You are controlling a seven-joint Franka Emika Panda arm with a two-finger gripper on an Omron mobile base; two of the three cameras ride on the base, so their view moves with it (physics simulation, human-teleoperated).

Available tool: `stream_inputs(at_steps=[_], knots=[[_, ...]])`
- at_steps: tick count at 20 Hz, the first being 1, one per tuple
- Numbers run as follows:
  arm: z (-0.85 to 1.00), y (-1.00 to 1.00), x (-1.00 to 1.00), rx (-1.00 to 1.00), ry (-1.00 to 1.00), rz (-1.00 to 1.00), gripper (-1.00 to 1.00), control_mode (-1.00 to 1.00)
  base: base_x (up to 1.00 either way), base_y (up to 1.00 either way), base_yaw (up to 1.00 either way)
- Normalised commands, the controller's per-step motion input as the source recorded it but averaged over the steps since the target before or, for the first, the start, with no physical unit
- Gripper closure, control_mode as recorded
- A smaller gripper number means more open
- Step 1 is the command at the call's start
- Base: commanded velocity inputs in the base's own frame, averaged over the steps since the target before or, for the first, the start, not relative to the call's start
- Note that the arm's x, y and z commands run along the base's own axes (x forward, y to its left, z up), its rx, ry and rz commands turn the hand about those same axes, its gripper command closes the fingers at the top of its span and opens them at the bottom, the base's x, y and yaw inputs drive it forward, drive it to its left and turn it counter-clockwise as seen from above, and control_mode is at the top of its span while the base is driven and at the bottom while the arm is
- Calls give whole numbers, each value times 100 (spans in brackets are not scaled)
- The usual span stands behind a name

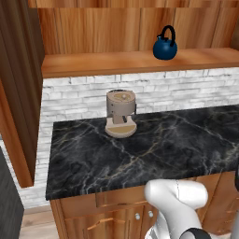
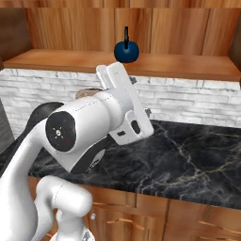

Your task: Open the cabinet, pick the kettle from the cabinet, and place it in the sink.

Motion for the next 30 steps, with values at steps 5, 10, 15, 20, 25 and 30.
stream_inputs(at_steps=[5,10,15,20,25,30], knots=[[10,41,-7,-26,18,15,-100,-100,0,0,0],[3,42,-1,-32,11,5,-100,-100,0,0,0],[0,40,0,-25,8,0,-100,-100,0,0,0],[5,33,9,-19,12,0,-100,-100,0,0,0],[12,26,10,-14,11,5,-100,-100,0,0,0],[15,18,17,-5,16,17,-100,-100,0,0,0]])
